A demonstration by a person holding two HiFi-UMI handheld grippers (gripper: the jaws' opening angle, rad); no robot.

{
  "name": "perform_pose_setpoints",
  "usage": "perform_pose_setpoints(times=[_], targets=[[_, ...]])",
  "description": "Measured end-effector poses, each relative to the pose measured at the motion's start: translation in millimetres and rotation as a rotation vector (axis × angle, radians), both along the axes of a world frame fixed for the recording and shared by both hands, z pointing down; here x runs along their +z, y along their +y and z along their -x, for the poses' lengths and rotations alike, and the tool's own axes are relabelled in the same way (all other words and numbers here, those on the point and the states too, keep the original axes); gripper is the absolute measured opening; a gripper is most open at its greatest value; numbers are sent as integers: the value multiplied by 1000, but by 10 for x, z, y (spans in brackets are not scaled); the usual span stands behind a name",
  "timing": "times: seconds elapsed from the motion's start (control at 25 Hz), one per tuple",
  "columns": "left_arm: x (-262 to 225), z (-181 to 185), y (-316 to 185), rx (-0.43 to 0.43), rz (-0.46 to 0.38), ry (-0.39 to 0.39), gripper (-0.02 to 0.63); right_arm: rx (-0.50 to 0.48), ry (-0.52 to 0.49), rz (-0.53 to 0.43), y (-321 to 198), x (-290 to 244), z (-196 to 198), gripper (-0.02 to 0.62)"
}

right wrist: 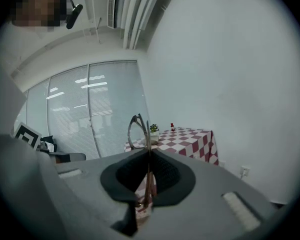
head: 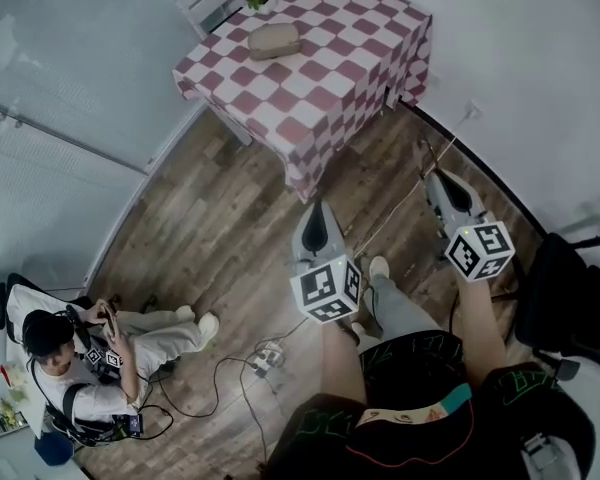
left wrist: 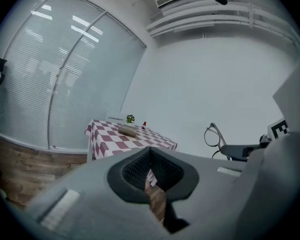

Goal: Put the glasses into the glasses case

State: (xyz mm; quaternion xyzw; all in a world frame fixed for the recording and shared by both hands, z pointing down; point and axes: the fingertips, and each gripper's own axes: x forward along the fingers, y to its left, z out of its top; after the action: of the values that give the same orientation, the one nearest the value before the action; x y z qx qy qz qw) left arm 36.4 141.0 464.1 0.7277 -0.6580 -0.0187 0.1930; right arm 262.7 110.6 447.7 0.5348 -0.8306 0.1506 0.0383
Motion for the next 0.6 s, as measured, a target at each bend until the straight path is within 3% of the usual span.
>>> perform_pose_setpoints(times=[0.4, 0.6], targets=[[172, -419, -540, 18, 36, -40, 9, 18, -23, 33, -521, 186, -385, 21], [59, -527, -781, 28, 30, -102, 9, 24, -71, 28, -732, 189, -523, 21]])
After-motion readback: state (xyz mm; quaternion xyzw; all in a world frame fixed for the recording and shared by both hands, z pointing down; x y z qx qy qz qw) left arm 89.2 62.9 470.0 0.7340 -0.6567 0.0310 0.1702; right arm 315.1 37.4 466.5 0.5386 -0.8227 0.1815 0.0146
